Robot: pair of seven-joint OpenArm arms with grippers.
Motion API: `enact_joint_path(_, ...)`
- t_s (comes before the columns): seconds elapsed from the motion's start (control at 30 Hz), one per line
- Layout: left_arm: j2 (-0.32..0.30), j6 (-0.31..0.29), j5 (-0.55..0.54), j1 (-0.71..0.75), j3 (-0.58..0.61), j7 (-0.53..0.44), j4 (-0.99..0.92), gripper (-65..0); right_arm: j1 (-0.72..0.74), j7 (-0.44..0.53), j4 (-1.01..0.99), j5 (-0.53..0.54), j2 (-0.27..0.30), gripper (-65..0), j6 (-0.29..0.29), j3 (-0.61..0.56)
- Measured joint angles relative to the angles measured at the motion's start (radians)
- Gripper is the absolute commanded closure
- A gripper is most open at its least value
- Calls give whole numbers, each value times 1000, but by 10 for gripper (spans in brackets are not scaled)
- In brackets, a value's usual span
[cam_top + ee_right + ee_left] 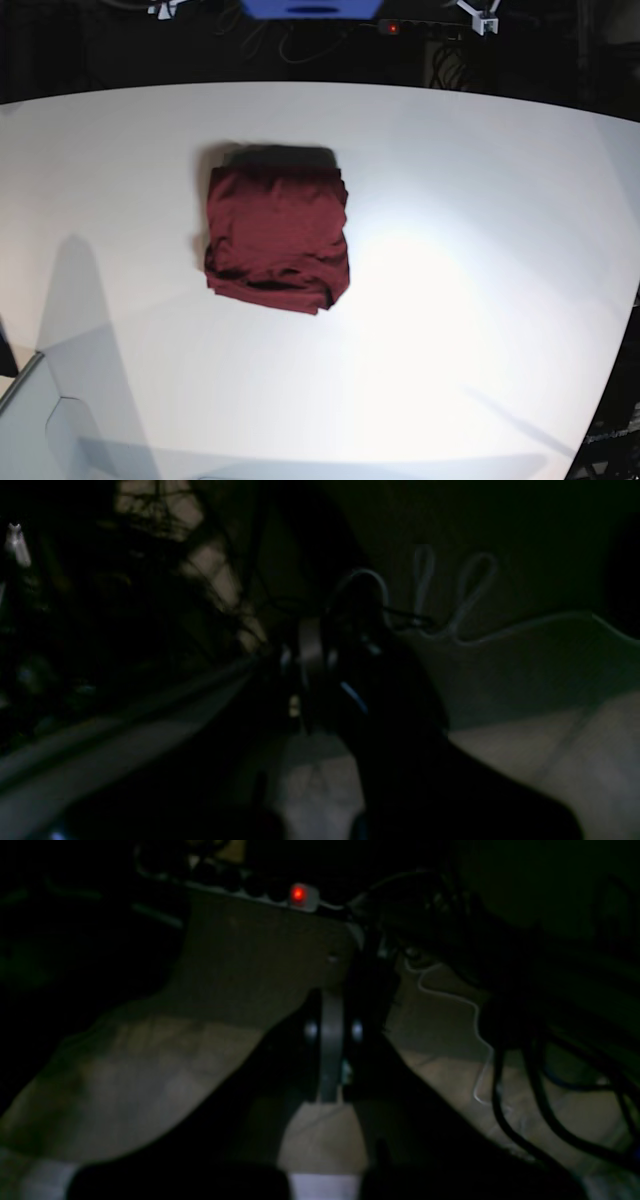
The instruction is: Layout the t-shirt on the table in an organized manner, then fold the t-shirt properly
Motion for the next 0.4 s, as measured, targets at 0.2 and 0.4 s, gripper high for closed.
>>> enact_joint_path(0.2, -1, 251, -16, -103, 169, -23, -108, 0, 60, 111, -152, -8, 7, 0, -460, -203)
enact_joint_path(0.4, 26, 396, -12, -115, 213, -11, -129, 0, 75, 127, -168, -4, 47, 0, -692, -348)
